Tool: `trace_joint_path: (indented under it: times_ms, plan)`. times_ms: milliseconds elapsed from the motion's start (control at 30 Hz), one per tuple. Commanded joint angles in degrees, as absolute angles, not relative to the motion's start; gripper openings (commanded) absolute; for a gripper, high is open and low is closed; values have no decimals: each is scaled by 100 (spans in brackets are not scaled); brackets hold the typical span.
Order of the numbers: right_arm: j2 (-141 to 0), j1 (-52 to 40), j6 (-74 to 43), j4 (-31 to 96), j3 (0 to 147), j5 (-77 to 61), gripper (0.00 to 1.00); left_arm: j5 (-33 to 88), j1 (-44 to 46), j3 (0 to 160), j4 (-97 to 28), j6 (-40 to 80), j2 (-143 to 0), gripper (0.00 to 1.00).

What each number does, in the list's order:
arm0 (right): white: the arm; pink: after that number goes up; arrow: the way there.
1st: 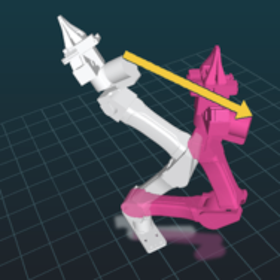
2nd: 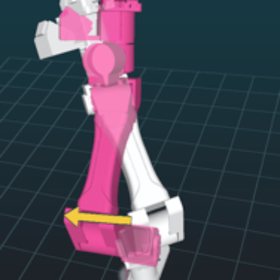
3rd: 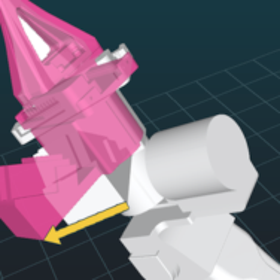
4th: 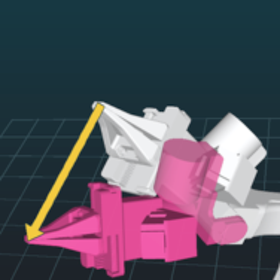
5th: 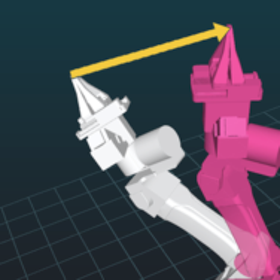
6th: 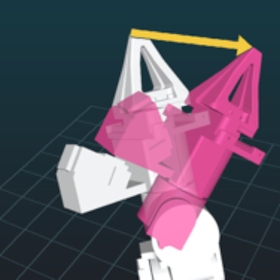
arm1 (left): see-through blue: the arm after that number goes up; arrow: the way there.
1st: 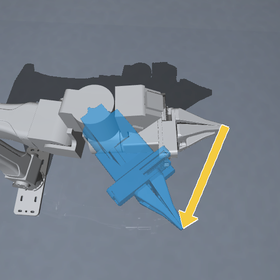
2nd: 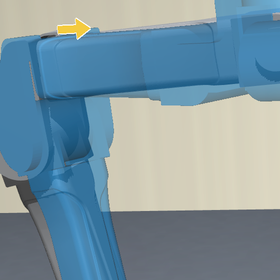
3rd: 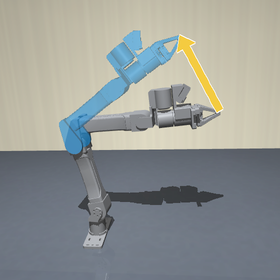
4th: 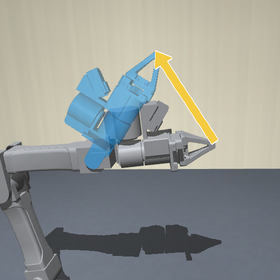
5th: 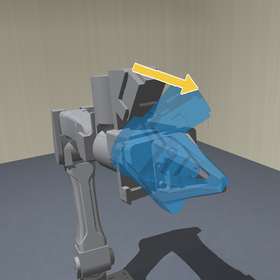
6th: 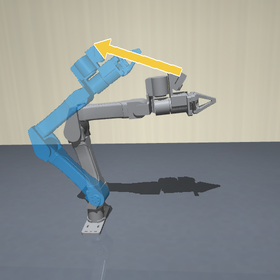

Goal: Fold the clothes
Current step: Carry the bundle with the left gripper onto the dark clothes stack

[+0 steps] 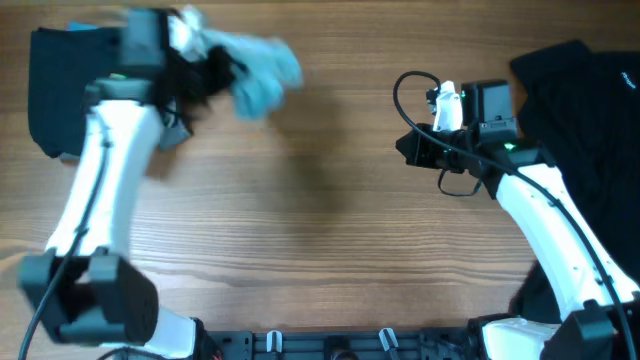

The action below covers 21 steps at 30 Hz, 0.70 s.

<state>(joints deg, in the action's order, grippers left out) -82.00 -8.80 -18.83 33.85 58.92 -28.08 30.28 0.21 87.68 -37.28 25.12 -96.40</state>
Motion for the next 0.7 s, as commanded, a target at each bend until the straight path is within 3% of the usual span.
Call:
trace_joint_path:
  times_ms: [0, 433, 533, 667]
  plan:
    - [-8130, -880, -2018, 3437, 5992, -3079, 4, 3015, -760, 9159, -3221, 2141, -9548, 4]
    - [-8130, -882, -2274, 3527, 5992, -3367, 4, 2447, -2464, 9174, -2655, 773, -10243, 4]
    - [-8130, -882, -2294, 3533, 5992, -3533, 4, 2434, -2722, 9174, -2764, 764, -10687, 9]
    - [-8132, -882, -2296, 3570, 5992, -3612, 4, 2987, -2941, 9174, -2735, 779, -11083, 4]
